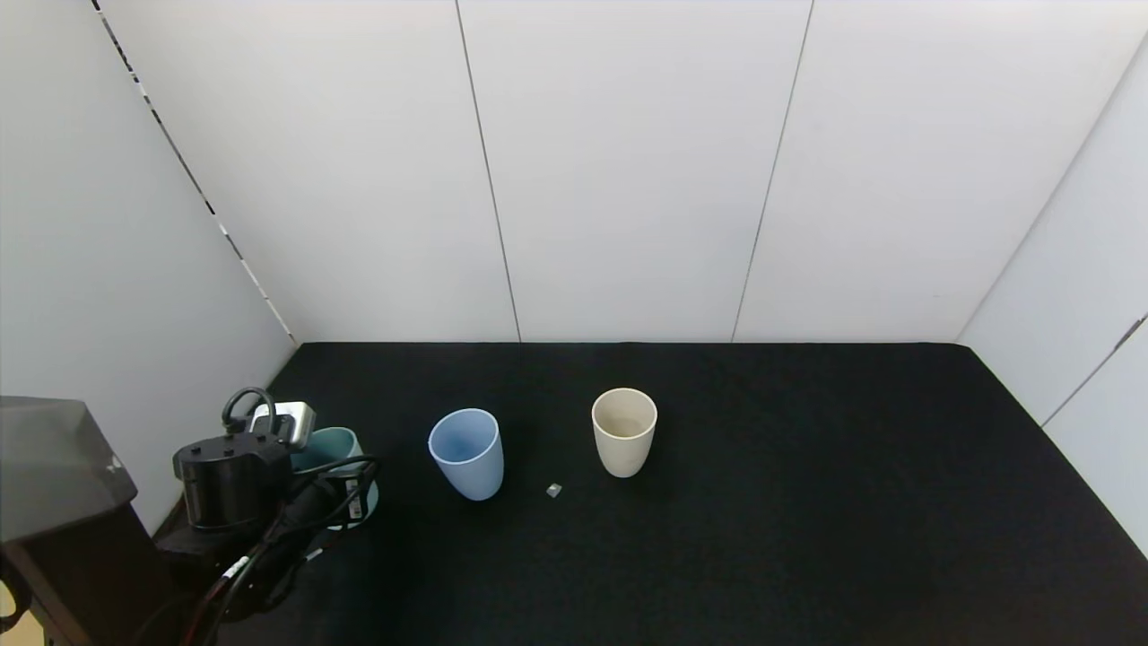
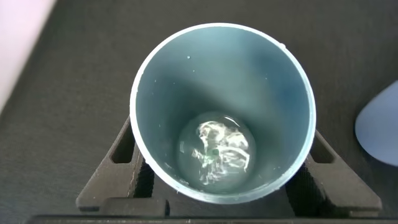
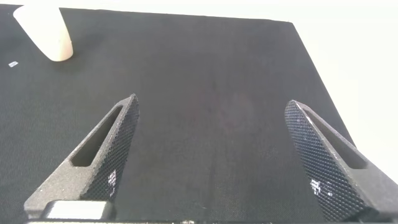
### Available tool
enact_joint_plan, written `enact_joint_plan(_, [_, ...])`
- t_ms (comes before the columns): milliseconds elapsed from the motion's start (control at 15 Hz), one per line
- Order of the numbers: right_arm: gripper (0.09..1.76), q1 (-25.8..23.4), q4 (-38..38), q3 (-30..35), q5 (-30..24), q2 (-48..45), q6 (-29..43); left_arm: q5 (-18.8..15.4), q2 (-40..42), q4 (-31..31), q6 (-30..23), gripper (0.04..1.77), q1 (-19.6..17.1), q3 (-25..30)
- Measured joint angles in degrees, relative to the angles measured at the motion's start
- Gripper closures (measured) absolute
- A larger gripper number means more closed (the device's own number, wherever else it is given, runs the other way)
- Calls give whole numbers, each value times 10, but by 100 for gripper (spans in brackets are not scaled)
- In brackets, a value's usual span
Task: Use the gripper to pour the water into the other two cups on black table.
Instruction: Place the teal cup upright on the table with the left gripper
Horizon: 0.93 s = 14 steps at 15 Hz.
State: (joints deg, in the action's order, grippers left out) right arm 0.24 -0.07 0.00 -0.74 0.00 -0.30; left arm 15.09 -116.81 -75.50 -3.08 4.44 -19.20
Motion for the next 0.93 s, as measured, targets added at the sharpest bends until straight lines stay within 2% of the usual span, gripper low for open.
enact_joint_plan(267, [14, 0, 0, 0, 0, 0, 0, 2, -28, -50, 3, 65, 3, 6])
enact_joint_plan(667, [14, 0, 0, 0, 0, 0, 0, 3, -42, -58, 3, 65, 13, 16])
enact_joint_plan(733, [14, 0, 0, 0, 0, 0, 0, 3, -42, -57, 4, 55, 14, 17])
enact_joint_plan(933, [14, 0, 0, 0, 0, 0, 0, 3, -40, -56, 1, 41, 15, 19])
